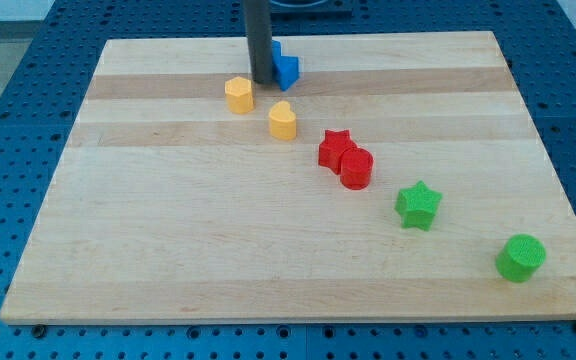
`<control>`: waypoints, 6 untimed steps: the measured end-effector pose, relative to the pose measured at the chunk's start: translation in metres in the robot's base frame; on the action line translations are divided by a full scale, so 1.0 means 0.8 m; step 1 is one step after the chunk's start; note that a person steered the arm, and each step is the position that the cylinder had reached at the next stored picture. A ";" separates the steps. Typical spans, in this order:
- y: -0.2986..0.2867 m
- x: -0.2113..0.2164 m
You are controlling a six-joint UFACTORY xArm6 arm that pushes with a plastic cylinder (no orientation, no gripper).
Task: Push the yellow hexagon towards the top left side of the board
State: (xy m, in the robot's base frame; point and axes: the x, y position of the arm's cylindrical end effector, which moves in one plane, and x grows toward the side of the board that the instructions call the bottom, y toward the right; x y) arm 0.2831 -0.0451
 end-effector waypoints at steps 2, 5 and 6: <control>0.003 0.061; -0.051 0.045; -0.091 0.020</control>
